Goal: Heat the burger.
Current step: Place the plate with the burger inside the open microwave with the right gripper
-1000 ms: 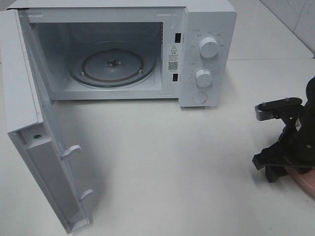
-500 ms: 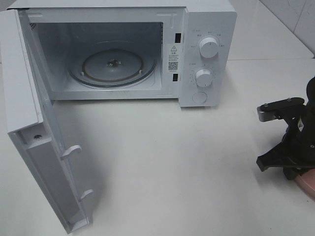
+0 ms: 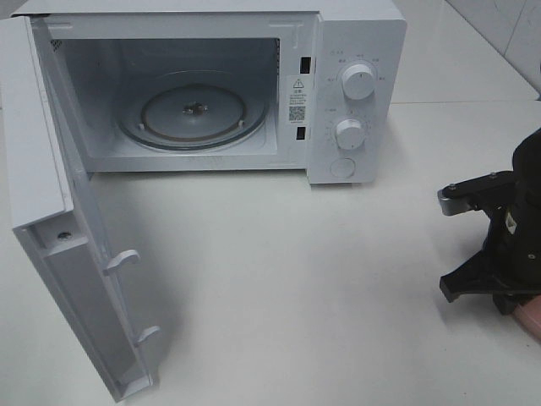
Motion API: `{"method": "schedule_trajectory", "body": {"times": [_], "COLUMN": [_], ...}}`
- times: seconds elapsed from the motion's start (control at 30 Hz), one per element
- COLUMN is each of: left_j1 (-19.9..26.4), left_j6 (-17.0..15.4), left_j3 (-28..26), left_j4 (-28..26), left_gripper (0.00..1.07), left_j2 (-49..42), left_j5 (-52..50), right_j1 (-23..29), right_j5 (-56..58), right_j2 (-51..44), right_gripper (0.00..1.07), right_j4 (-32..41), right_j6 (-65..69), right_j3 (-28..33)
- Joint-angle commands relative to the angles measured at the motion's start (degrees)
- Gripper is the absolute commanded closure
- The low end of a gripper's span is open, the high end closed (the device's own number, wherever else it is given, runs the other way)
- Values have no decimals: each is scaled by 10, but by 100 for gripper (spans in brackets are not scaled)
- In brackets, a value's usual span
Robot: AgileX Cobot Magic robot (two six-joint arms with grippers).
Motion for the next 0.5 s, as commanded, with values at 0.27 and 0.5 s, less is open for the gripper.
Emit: {"method": "schedule_trajectory", "body": {"times": [0.27,0.5], "left_j1": [-3,-3], "left_j6": [-5,-5], "left_j3": [1,1], "left_j4": [-2,-2], "left_gripper": [9,9], "left_j2": [-11,-11], "left_j5": [-6,-6], "right_j1": [54,66], "right_j5": [72,117], "right_j2": [-32,-60], "right_gripper": [107,107], "right_j4": [-114,-127], "right_j6": [154,171], "right_j3": [6,8]}}
